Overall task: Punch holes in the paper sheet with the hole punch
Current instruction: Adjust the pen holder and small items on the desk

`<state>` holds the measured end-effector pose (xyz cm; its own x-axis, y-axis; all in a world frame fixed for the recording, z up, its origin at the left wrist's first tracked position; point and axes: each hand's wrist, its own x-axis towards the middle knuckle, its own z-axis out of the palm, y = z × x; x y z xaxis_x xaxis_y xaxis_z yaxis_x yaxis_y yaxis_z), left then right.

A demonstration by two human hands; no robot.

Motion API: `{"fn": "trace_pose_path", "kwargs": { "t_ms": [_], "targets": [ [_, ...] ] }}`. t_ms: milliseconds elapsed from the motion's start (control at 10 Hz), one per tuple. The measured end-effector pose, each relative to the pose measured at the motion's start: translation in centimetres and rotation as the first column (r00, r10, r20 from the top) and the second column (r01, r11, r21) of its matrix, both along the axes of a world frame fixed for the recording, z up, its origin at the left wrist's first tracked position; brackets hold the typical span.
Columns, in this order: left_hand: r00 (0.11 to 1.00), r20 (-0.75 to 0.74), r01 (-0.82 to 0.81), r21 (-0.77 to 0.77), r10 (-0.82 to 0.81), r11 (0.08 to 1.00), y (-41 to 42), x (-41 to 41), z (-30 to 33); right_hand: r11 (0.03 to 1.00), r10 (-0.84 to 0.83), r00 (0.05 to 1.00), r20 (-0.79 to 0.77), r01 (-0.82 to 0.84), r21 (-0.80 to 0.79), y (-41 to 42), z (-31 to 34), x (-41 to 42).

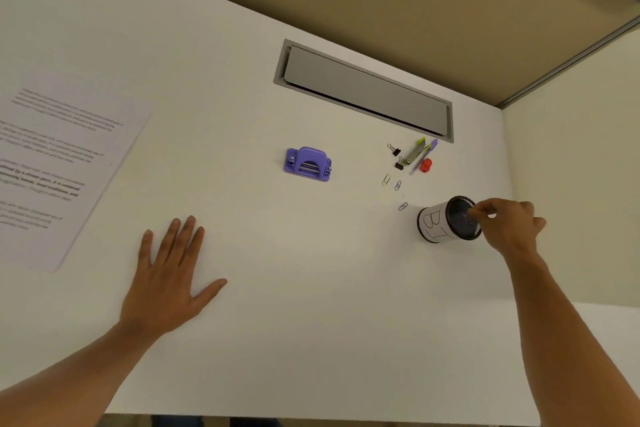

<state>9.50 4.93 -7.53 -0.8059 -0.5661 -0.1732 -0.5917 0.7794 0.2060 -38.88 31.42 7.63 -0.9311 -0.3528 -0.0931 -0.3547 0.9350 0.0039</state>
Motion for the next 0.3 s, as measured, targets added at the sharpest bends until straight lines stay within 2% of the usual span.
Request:
{"fn": "trace_pose_path", "kwargs": {
  "t_ms": [200,300],
  "targets": [
    [1.0,0.007,-0.003,0.0,0.003,1.0,-0.01,-0.05,-0.04,1.0,0.02,0.999,-0.047,-0.02,0.0,0.1,0.01,-0.24],
    [1.0,-0.008,-0.008,0.004,0.008,1.0,-0.03,-0.16,0.12,0.995,-0.03,0.992,-0.119,0.018,-0.097,-0.32,0.35,0.58]
  ]
}}
